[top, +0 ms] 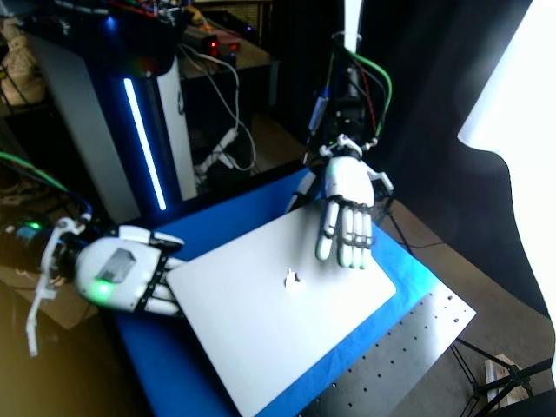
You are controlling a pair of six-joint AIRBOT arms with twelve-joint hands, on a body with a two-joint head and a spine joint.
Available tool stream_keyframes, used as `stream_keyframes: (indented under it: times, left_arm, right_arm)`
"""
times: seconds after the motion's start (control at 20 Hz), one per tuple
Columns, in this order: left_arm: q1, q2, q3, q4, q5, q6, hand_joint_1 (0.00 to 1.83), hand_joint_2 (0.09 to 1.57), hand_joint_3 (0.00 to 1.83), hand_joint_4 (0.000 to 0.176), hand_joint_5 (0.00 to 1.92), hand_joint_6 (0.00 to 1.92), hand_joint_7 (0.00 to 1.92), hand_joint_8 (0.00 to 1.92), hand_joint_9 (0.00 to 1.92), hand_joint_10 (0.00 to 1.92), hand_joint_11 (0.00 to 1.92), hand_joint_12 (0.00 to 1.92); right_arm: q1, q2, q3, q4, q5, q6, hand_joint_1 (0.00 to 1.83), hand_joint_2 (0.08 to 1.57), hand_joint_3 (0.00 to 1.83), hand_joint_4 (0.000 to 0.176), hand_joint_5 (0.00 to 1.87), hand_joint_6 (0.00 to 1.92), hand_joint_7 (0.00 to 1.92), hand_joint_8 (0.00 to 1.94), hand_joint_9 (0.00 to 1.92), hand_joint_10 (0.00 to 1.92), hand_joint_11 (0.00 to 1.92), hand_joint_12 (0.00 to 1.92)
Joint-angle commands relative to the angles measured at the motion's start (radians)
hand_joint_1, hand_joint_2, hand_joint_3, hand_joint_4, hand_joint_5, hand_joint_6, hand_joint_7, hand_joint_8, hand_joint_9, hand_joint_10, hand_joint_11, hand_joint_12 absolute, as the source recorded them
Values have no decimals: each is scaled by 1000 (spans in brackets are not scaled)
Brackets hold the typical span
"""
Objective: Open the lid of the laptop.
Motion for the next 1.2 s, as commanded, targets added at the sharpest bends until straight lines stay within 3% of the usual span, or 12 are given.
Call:
stream_keyframes:
  times: [0.0, 0.1, 0.35, 0.75, 0.9, 1.15]
  left_arm:
    - [-31, -11, 18, -27, -106, 4, 911, 908, 4, 176, 0, 0, 0, 0, 0, 0, 0, 0]
    - [-76, -33, 50, -26, -90, 5, 978, 905, 1, 176, 0, 0, 0, 0, 0, 0, 0, 0]
    - [-150, -47, 74, -63, -115, 40, 850, 962, 9, 176, 0, 0, 0, 0, 0, 0, 0, 0]
    - [-145, -56, 70, -109, -163, 40, 771, 981, 2, 176, 0, 0, 0, 0, 0, 0, 0, 0]
    - [-139, -69, 71, -102, -148, 40, 891, 954, 0, 176, 0, 0, 0, 0, 0, 0, 0, 0]
    - [-130, -78, 72, -93, -132, 39, 901, 925, 0, 176, 0, 0, 0, 0, 0, 0, 0, 0]
  right_arm:
    - [12, -6, 0, 0, 94, 10, 0, 1265, 0, 0, 6, 0, 2, 0, 0, 0, 0, 0]
    - [12, -6, 1, 0, 94, 10, 0, 1281, 5, 0, 4, 0, 0, 0, 0, 0, 0, 0]
    - [11, -7, 2, 0, 94, 10, 0, 1293, 7, 0, 1, 0, 0, 0, 0, 0, 0, 0]
    - [10, -4, 11, 0, 94, 26, 0, 1264, 0, 0, 15, 4, 17, 5, 0, 0, 0, 0]
    - [12, -2, 23, -1, 94, 40, 0, 1284, 4, 0, 15, 0, 5, 0, 0, 0, 0, 0]
    - [71, 8, 31, -53, 94, 40, 0, 1267, 0, 0, 18, 3, 9, 2, 0, 0, 0, 0]
